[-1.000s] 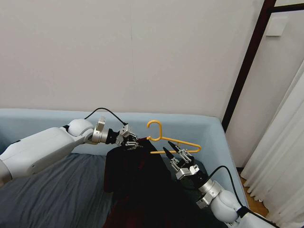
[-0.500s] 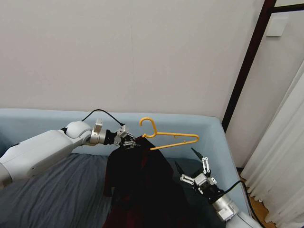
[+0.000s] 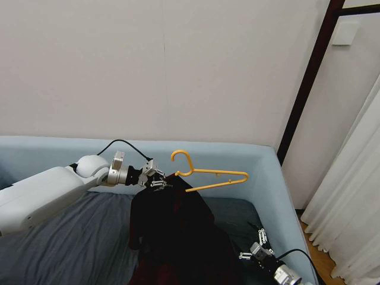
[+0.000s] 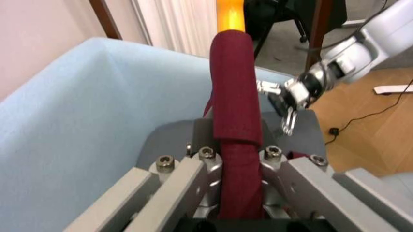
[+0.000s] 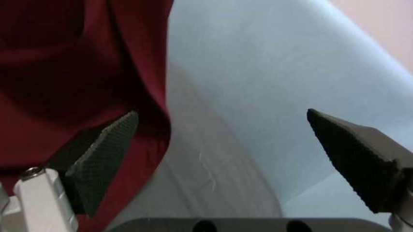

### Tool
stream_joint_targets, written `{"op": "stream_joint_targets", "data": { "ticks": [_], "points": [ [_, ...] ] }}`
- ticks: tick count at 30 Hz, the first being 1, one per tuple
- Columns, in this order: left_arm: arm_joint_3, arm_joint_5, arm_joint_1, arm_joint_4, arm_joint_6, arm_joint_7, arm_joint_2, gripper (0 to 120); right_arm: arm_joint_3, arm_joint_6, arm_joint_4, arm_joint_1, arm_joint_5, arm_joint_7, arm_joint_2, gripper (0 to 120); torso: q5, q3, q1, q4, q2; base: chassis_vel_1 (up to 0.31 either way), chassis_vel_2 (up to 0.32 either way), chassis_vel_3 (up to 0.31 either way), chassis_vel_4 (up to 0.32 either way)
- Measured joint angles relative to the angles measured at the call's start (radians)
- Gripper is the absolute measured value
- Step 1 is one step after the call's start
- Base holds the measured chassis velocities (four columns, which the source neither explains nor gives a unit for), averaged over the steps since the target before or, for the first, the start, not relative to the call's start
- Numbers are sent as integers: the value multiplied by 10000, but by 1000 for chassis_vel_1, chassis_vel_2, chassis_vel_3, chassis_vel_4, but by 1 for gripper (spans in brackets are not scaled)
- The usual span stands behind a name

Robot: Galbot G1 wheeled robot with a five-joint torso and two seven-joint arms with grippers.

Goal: Pick up the clothes from the sofa and hang them on the clothes hanger.

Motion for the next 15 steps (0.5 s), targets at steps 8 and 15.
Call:
{"op": "stream_joint_targets", "data": {
  "ticks": [8, 15],
  "points": [
    [152, -92, -111, -294, 13, -14, 14, 1, -61, 789, -1805, 1004, -2277, 34, 1128, 100, -2, 0, 1, 1, -1, 0, 0, 0, 0],
    [173, -121, -139, -333, 15, 15, 35, 1, 66, 1372, -2493, 1404, -3789, 326, 1655, 100, -3, 0, 1, -2, 0, 0, 0, 0, 0]
  ]
}}
